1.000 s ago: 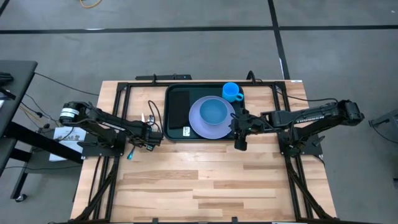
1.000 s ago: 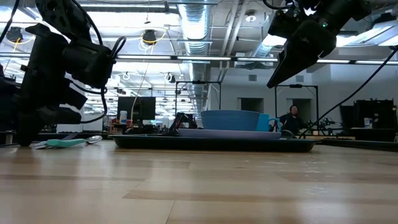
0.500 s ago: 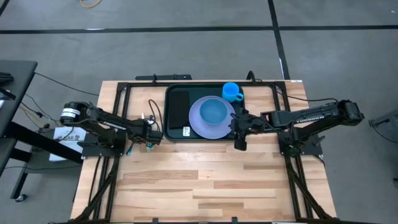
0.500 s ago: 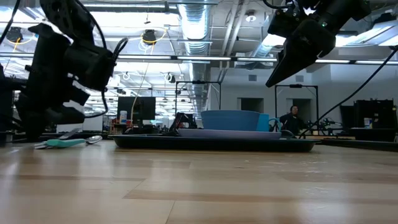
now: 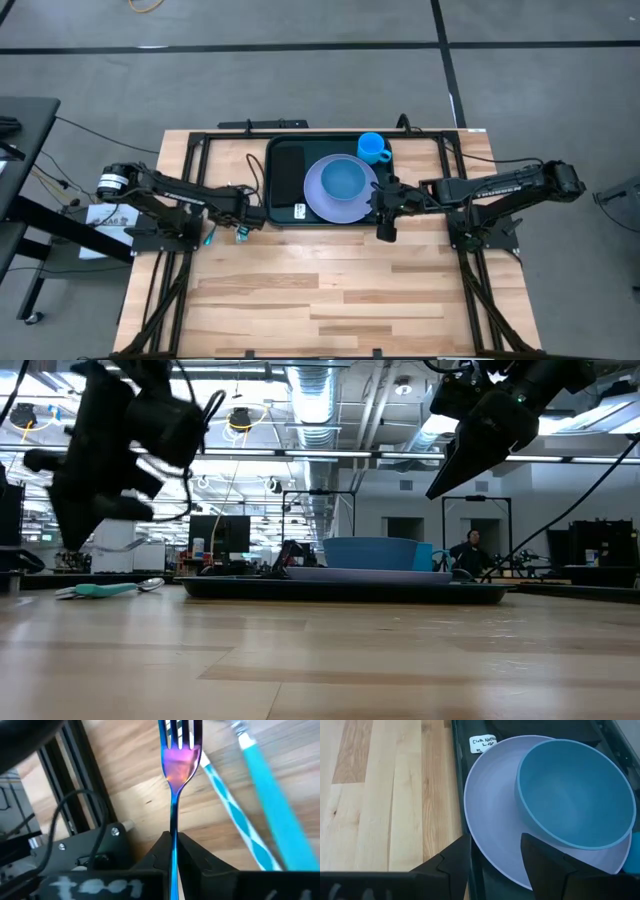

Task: Set up tray
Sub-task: Put the violet fork on top of the black napkin

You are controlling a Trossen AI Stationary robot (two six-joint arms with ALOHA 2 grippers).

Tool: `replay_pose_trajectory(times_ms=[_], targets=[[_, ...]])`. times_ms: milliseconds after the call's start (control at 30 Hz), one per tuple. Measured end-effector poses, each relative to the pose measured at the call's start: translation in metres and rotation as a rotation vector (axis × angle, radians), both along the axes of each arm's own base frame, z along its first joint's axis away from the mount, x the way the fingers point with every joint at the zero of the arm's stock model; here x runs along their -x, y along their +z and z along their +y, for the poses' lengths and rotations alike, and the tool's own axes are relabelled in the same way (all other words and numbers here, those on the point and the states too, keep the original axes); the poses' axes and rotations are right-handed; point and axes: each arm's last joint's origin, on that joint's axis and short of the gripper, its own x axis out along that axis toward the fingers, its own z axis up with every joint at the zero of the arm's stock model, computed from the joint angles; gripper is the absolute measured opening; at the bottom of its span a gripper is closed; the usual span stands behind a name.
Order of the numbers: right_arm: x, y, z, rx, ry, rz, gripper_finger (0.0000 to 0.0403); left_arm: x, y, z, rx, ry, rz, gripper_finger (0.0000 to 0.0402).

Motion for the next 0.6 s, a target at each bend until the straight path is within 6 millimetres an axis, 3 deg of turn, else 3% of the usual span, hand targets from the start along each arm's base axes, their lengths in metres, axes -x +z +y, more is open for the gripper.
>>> replay_pose_trajectory(times_ms=[267, 600], targets=[[0.000, 0.000, 0.000, 0.000, 0.000, 0.000, 0.0164, -0.027, 0.044, 0.008, -0.017, -0.037, -0.121, 0.0002], [0.000, 0.000, 0.000, -0.001, -0.001, 0.000, 0.0164, -0.052, 0.072, 0.050, 0.009, 0.111, -0.386, 0.0002]])
